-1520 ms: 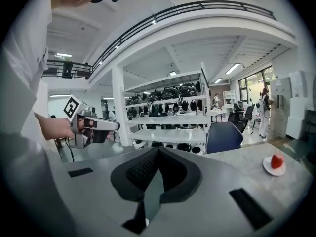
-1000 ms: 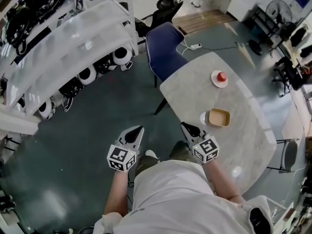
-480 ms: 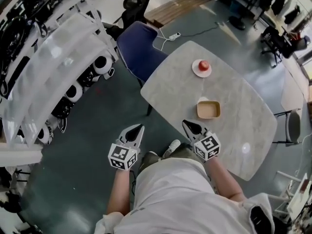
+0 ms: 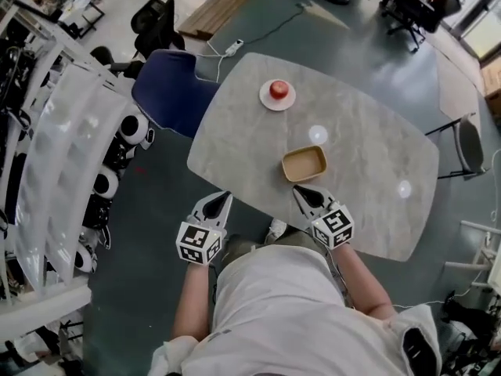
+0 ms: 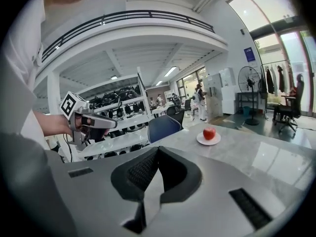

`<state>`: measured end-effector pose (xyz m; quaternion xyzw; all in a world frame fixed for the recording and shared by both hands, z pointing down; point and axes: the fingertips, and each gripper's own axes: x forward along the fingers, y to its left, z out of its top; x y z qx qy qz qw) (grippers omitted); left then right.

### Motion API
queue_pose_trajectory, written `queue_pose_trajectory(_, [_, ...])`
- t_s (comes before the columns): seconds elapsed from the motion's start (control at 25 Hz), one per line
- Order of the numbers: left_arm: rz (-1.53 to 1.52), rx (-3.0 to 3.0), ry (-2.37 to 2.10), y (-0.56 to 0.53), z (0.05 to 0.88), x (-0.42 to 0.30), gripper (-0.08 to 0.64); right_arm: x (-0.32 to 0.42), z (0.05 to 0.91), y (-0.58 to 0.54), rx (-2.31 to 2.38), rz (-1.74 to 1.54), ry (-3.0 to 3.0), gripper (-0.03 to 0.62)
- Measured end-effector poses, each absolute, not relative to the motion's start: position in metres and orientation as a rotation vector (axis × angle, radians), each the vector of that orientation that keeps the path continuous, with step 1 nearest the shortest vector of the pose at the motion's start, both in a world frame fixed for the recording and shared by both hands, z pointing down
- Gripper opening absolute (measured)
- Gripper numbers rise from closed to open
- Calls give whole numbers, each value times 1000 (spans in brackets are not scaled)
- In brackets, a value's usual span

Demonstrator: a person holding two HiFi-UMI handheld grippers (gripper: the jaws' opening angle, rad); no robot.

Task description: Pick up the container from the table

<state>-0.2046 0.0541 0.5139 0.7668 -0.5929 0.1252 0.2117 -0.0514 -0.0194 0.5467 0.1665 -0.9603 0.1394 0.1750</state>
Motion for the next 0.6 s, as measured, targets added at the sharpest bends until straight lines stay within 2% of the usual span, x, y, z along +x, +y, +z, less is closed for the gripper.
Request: queue_pose_trajectory(0.6, [570, 2333, -1176, -53, 566, -100, 2, 60, 594, -61, 911, 614, -2519, 11])
